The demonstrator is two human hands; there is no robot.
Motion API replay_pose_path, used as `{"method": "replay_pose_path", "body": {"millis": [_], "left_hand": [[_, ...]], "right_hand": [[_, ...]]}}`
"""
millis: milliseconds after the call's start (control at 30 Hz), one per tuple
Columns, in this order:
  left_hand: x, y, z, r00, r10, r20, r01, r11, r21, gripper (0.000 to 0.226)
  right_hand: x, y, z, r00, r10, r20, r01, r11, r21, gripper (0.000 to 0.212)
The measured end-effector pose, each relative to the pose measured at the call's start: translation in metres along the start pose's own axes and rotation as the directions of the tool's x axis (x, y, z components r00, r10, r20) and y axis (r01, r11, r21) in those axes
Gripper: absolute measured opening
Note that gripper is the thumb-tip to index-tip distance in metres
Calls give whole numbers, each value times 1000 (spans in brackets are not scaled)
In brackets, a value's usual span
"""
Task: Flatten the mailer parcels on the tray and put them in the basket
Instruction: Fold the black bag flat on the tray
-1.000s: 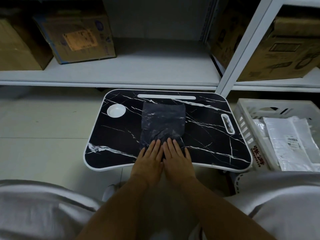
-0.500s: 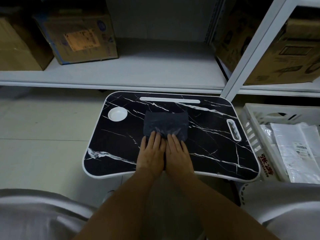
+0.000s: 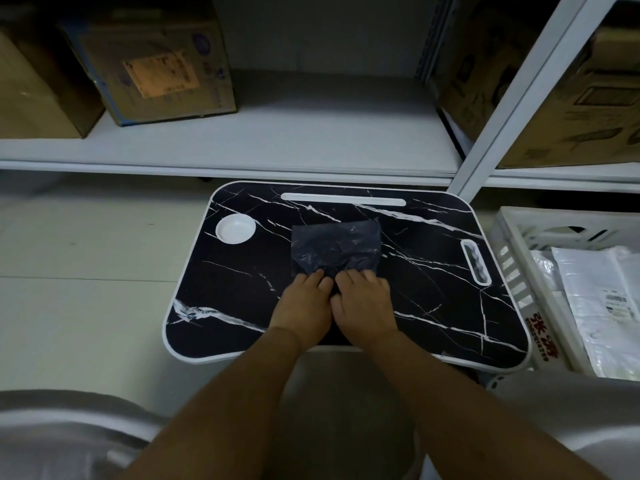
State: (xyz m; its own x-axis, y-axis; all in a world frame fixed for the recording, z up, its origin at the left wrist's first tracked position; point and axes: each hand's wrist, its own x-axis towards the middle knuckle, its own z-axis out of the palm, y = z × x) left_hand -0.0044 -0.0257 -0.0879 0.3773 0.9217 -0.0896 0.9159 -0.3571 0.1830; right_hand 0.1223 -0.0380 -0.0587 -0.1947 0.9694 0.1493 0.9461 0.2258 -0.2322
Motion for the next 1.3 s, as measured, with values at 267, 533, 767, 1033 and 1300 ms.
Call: {"method": "replay_pose_path", "body": {"millis": [267, 533, 767, 1033, 1300], "left_hand": [[19, 9, -29, 979, -145, -146, 145, 989, -13, 29], [22, 1, -23, 984, -120, 134, 122, 992, -14, 59], [28, 2, -21, 974, -175, 142, 181, 983, -34, 55], [25, 7, -20, 951, -270, 150, 278, 960, -40, 51], [23, 16, -25, 851, -476, 222, 497, 866, -50, 58]], "right_hand": [[26, 4, 19, 998, 62, -19, -60, 994, 86, 26], [30, 20, 14, 943, 130, 306, -146, 989, 30, 50], [36, 22, 17, 939, 160, 304, -177, 984, 29, 49], [33, 19, 17, 938, 207, 278, -228, 973, 43, 51], [27, 8, 13, 844, 454, 286, -473, 881, -1, 60]]}}
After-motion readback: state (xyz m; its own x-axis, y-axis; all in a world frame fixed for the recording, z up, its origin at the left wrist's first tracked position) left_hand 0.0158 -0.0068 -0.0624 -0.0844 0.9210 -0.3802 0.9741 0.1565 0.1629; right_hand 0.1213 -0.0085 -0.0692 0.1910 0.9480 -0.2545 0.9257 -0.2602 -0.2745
